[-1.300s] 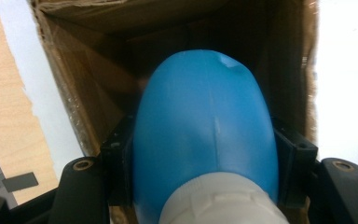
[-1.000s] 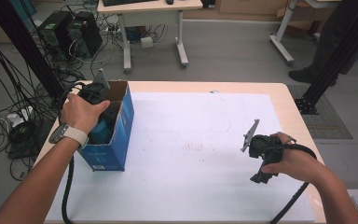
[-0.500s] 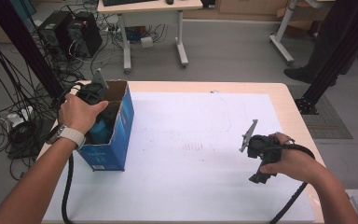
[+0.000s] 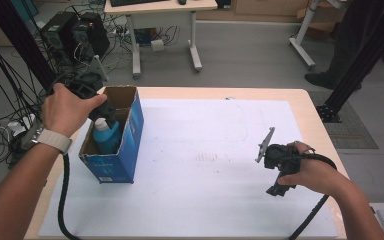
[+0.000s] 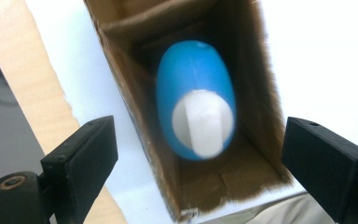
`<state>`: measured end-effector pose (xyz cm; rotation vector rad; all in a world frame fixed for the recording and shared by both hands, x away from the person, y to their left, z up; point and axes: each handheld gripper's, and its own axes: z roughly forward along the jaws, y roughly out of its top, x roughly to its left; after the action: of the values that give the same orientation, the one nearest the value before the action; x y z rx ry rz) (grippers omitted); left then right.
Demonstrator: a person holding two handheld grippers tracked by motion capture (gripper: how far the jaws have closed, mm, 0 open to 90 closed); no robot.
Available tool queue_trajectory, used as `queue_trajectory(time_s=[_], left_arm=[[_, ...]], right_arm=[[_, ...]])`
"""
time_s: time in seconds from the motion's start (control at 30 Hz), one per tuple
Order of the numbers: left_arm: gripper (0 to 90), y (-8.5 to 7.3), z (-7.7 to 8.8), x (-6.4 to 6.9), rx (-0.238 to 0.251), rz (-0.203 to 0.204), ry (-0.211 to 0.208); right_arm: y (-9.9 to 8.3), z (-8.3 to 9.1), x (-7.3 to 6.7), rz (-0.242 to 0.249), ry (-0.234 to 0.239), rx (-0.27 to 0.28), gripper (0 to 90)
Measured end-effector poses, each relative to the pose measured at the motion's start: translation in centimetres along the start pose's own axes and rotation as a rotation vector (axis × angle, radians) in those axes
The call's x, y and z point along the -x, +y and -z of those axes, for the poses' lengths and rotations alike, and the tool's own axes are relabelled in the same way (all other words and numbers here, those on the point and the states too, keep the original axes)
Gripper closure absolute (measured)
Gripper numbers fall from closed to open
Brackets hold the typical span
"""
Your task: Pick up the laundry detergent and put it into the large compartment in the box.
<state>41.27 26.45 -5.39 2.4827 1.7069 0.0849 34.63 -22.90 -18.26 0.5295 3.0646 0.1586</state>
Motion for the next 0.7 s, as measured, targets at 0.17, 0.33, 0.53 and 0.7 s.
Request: queue_trajectory(time_s=[0.17,0.33,0.53,0.7], left_arm=[[9.2,-1.0,2.4,-0.1,0.048,-0.143,-0.039],[9.4,-2.0,4.3,1.4,0.108,-0.350,-0.026],[7.8,-1.6,5.5,3.7,0.120,-0.593,-0.015],[4.8,0.3,5.4,5.6,0.074,-0.768,-0.033]], right_arm=[[0.1,0.1,-0.1,-0.001,-0.002,0.001,8.8],[0.0,0.2,-0.2,-0.012,0.001,-0.002,8.9],[-0.2,0.5,-0.4,-0.021,-0.006,0.002,8.8],[-0.4,0.5,-0.6,-0.027,-0.009,0.002,8.8]])
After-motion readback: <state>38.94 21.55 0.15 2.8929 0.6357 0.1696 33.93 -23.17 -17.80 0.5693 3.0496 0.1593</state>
